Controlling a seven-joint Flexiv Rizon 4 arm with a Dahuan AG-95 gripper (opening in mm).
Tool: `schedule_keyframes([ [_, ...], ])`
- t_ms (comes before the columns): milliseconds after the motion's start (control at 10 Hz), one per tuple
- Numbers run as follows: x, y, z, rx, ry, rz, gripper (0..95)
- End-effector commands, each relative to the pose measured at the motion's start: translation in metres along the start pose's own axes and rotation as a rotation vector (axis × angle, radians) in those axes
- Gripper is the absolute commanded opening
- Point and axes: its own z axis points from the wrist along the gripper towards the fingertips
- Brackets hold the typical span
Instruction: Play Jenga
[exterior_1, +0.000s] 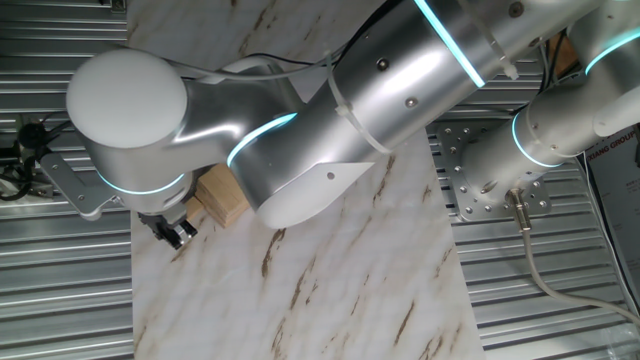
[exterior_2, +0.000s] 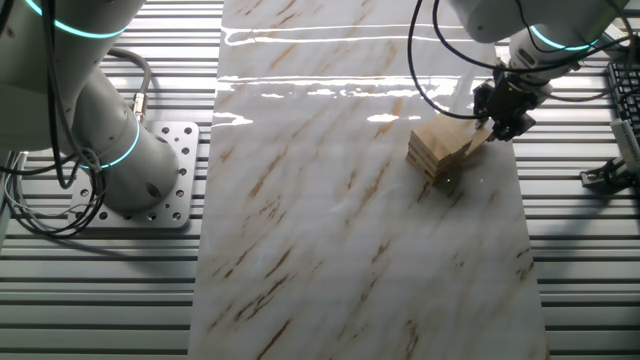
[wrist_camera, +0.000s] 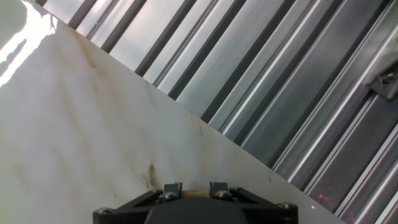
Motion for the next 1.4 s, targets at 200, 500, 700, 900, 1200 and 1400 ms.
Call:
schedule_keyframes([
  [200,-0.003,0.000,0.000,-0.001,0.001,0.000,0.0],
  [500,-0.009,0.000,0.000,-0.002,0.000,0.000,0.0],
  [700,-0.018,0.001,-0.002,-0.001,0.002,0.002,0.0],
  [900,-0.029,0.003,-0.003,-0.002,0.002,0.009,0.0],
  [1200,-0.038,0.005,-0.001,0.002,0.005,0.018,0.0],
  [1400,-0.038,0.005,0.000,0.002,0.001,0.016,0.0],
])
